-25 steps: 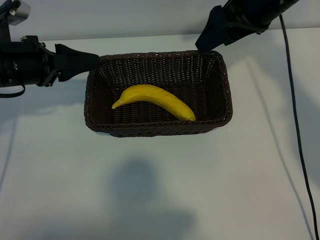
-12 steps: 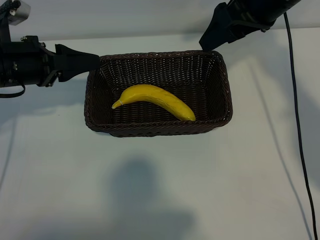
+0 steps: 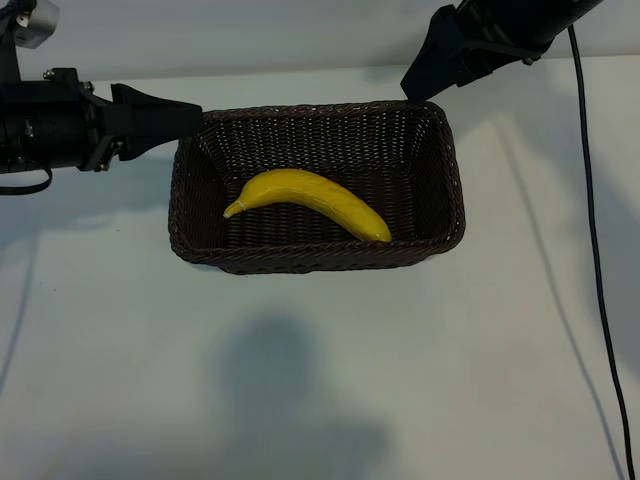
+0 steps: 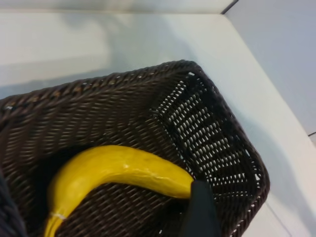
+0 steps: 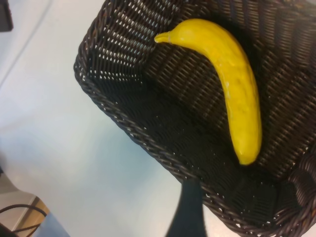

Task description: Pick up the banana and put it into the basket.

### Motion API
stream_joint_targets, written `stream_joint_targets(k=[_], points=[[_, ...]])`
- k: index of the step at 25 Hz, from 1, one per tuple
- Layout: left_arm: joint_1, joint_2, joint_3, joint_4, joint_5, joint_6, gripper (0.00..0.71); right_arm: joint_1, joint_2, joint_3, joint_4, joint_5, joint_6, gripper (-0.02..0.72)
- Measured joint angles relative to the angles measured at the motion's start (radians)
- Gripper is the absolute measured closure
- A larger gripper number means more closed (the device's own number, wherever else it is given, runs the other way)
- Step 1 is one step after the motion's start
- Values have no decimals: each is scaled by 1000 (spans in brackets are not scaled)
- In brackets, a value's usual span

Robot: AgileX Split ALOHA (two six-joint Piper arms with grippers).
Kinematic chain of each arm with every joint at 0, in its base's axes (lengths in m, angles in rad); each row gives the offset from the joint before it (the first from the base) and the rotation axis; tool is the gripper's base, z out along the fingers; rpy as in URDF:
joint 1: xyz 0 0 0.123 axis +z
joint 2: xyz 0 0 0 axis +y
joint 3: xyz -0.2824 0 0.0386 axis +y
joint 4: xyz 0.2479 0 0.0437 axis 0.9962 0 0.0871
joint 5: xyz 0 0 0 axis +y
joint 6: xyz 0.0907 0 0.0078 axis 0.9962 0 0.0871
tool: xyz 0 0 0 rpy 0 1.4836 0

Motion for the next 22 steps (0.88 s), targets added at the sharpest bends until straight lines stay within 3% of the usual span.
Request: stream_joint_targets(k=[22], points=[[0,0,0,34,-1,0,124,0,0,0,0,-5,4,97]])
